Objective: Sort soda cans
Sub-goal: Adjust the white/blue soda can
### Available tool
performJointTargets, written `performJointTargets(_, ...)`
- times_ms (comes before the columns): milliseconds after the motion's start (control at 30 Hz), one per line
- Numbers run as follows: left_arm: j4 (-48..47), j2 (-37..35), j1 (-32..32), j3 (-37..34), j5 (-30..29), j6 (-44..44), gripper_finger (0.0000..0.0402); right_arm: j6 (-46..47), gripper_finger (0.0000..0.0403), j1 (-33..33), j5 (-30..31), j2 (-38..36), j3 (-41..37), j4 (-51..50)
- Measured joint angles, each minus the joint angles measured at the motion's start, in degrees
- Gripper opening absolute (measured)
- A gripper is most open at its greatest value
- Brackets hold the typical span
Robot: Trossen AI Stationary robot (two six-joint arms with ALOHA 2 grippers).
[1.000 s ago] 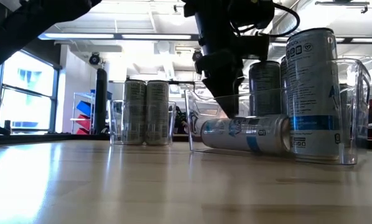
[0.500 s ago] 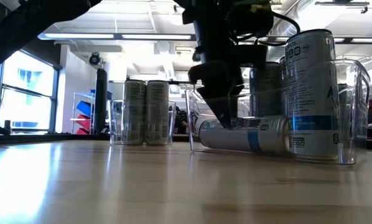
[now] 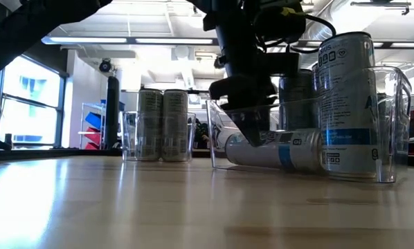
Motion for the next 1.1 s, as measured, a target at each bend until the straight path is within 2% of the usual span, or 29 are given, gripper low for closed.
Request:
performJointTargets(267, 0.5, 0.19, 0.0, -0.04, -0.32, 2.16, 0.0273, 0.95, 0.0188, 0.01, -1.09, 0.0, 0.0, -0.01)
performJointTargets(533, -0.32, 0.11, -0.07, -0.11, -0.68, 3.57, 0.018, 1.02, 0.0188, 0.0, -1.66, 0.0, 0.0, 0.02)
performJointTargets(633, -0.82, -0.06, -0.04, -0.09, -0.65, 3.35, 0.0158, 0.96, 0.0188, 0.01, -1.69, 0.0, 0.0, 0.69)
performJointTargets(1100, -7.52, -0.18, -0.26, 5.74, -0.06, -2.44, 0.015, 1.26, 0.0188, 0.38, -3.41, -2.7, 0.02, 2.75)
